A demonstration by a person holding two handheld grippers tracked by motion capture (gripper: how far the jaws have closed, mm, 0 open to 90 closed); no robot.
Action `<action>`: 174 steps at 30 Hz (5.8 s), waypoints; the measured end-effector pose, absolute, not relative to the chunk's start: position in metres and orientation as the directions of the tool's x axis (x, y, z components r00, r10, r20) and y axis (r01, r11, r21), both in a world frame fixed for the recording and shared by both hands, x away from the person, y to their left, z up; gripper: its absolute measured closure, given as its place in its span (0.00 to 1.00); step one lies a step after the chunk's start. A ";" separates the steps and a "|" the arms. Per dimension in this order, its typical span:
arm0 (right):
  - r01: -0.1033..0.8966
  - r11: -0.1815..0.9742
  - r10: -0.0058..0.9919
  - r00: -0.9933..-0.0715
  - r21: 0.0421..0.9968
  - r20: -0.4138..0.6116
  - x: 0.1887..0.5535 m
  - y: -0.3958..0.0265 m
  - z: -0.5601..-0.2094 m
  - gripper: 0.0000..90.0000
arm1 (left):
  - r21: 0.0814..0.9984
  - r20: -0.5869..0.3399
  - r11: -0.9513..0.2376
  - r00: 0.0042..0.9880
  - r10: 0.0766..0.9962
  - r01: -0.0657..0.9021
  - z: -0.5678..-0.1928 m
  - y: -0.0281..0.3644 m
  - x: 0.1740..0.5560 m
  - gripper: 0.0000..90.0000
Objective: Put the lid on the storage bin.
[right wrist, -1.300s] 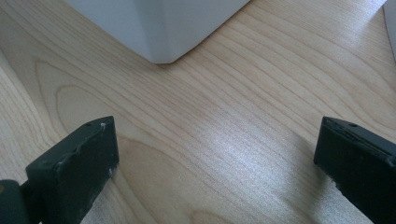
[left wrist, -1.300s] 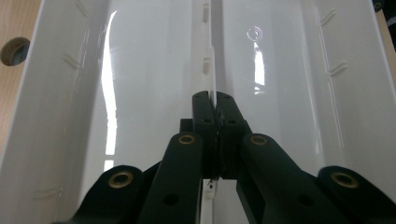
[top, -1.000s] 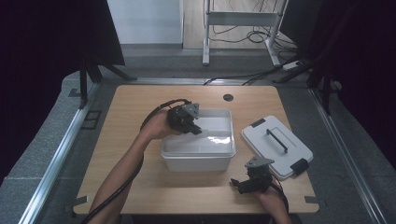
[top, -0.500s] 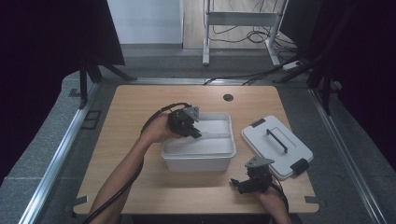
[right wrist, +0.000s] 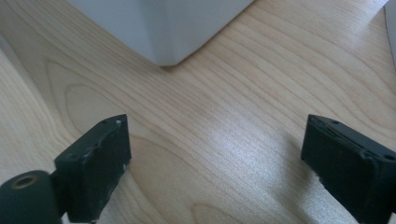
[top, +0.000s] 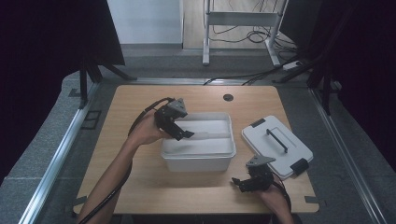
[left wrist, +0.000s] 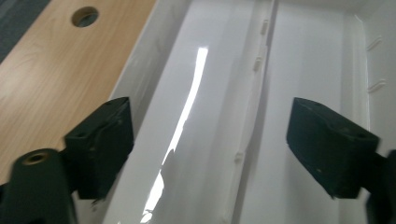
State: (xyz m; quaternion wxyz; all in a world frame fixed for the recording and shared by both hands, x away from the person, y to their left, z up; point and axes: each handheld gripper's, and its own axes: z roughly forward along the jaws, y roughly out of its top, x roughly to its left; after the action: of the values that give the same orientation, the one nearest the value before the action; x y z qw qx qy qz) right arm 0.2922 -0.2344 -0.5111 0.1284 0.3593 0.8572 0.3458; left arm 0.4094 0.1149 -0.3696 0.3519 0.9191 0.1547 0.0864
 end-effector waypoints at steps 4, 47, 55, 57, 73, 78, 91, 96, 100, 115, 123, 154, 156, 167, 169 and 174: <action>0.533 0.486 0.700 -0.712 0.693 0.057 0.295 -0.236 -0.503 0.09 | 0.686 0.054 -0.682 0.918 0.393 0.251 -0.365 0.134 0.404 0.09; 0.607 0.470 0.839 -0.533 0.641 -0.111 0.400 -0.313 -0.428 0.37 | 0.716 -0.029 -0.495 0.729 0.684 0.492 -0.503 0.239 0.278 0.00; 0.669 0.513 0.839 -0.523 0.538 -0.149 0.407 -0.330 -0.448 0.78 | 0.668 -0.039 -0.524 0.727 0.685 0.529 -0.522 0.229 0.276 0.00; 0.663 0.537 0.827 -0.535 0.521 -0.171 0.406 -0.331 -0.450 0.92 | 0.666 -0.030 -0.532 0.732 0.681 0.523 -0.522 0.226 0.276 0.00; 0.517 0.625 0.719 -0.673 0.585 -0.174 0.396 -0.347 -0.395 0.94 | 0.664 -0.034 -0.532 0.731 0.681 0.526 -0.522 0.226 0.276 0.00; 0.472 0.652 0.676 -0.716 0.593 -0.175 0.391 -0.347 -0.367 0.94 | 0.664 -0.035 -0.531 0.731 0.682 0.526 -0.522 0.226 0.276 0.00; 0.310 0.726 0.521 -0.830 0.614 -0.198 0.384 -0.322 -0.304 0.94 | 0.665 -0.037 -0.528 0.730 0.683 0.528 -0.523 0.226 0.276 0.00; 0.235 0.741 0.455 -0.865 0.629 -0.212 0.382 -0.303 -0.284 0.94 | 0.665 -0.037 -0.528 0.730 0.683 0.528 -0.522 0.226 0.276 0.00; 0.176 0.748 0.392 -0.895 0.640 -0.213 0.382 -0.282 -0.276 0.93 | 0.666 -0.039 -0.526 0.729 0.683 0.529 -0.523 0.226 0.276 0.00; -0.013 0.763 0.147 -0.970 0.647 -0.193 0.396 -0.178 -0.283 0.93 | 0.666 -0.039 -0.524 0.727 0.686 0.530 -0.523 0.226 0.276 0.00; -0.088 0.765 0.028 -0.985 0.638 -0.169 0.403 -0.123 -0.298 0.93 | 0.667 -0.038 -0.523 0.725 0.687 0.530 -0.523 0.226 0.276 0.00; 0.016 0.795 0.126 -0.982 0.606 -0.139 0.413 -0.099 -0.335 0.23 | 0.667 -0.039 -0.521 0.723 0.690 0.532 -0.523 0.226 0.275 0.00; 0.037 0.796 0.148 -0.980 0.605 -0.135 0.412 -0.106 -0.335 0.20 | 0.667 -0.039 -0.521 0.723 0.690 0.533 -0.523 0.226 0.275 0.00; 0.134 0.764 0.276 -0.952 0.631 -0.132 0.399 -0.153 -0.333 0.15 | 0.666 -0.038 -0.521 0.723 0.690 0.533 -0.523 0.226 0.275 0.00; 0.166 0.751 0.315 -0.941 0.639 -0.125 0.397 -0.163 -0.333 0.14 | 0.666 -0.038 -0.522 0.723 0.690 0.533 -0.522 0.226 0.275 0.00; 0.250 0.715 0.408 -0.908 0.652 -0.100 0.393 -0.187 -0.339 0.07 | 0.666 -0.037 -0.520 0.721 0.692 0.534 -0.523 0.226 0.275 0.00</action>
State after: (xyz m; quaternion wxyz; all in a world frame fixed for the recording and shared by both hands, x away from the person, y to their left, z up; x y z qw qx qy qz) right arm 0.3931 -0.1872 -0.3387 0.1189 0.1790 0.9185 0.3320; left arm 0.2751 0.2259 -0.5226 0.3376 0.8640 0.3547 0.1172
